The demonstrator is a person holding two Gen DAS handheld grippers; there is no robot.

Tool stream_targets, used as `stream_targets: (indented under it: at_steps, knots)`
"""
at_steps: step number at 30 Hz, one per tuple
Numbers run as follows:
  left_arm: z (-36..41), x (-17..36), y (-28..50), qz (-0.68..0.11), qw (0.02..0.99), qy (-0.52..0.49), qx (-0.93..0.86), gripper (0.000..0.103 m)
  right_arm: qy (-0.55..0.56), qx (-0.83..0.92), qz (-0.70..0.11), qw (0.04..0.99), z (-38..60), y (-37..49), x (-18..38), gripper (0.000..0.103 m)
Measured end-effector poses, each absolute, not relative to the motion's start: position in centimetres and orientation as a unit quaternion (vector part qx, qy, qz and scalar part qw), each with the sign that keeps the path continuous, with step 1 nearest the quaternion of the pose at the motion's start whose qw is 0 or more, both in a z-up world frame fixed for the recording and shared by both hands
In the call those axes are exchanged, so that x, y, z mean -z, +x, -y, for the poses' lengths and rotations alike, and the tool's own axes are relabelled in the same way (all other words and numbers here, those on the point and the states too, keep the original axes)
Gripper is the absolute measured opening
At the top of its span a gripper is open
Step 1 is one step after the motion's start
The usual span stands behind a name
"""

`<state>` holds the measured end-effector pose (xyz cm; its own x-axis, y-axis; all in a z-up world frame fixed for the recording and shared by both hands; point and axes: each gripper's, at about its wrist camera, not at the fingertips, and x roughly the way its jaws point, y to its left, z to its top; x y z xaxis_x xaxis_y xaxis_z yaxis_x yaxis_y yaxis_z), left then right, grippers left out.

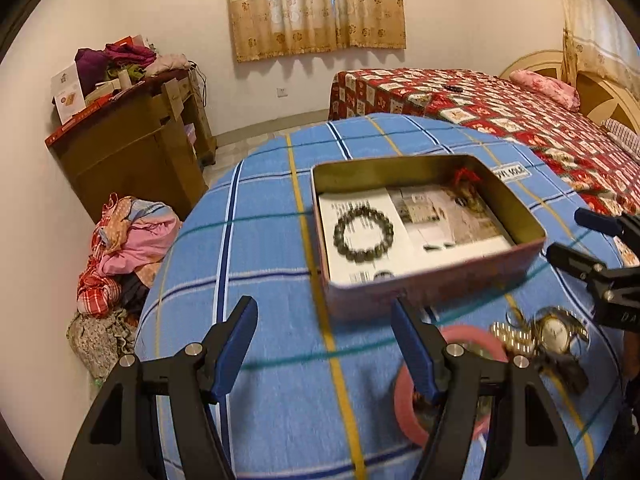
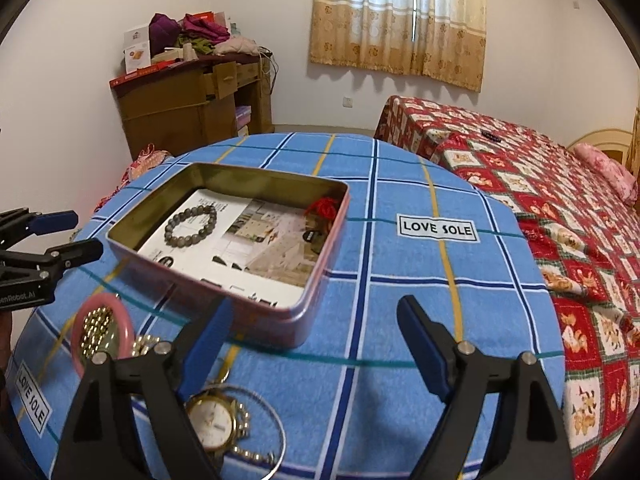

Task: Organize jewelry
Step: 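Move the left gripper back to the pile over the pink bangle, then grasp the pink bangle rim with the left gripper and lift it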

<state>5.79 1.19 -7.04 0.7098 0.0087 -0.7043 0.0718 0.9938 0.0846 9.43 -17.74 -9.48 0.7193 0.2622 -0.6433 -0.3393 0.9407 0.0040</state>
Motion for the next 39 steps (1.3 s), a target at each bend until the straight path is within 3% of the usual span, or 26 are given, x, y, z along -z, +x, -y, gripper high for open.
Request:
stream_targets:
  at_steps: [27, 29, 35, 39]
  knots:
    - [-0.4, 9.4, 3.7, -0.408, 0.911, 0.045, 0.043, 0.068, -0.045, -0.183, -0.368, 0.911, 17.5, 4.7, 12.1, 0.091]
    - [-0.3, 9.7, 3.7, -0.416, 0.907, 0.038, 0.059, 0.051, -0.042, -0.184, -0.368, 0.910, 17.6, 4.6, 12.1, 0.091]
    - [0.1, 10.1, 3.5, -0.423, 0.902, 0.033, 0.077, 0.025, -0.042, -0.185, -0.368, 0.911, 17.6, 4.5, 12.2, 0.091]
    - [0.2, 10.3, 3.5, -0.426, 0.900, 0.028, 0.086, 0.020, -0.047, -0.189, -0.369, 0.909, 17.3, 4.3, 12.2, 0.091]
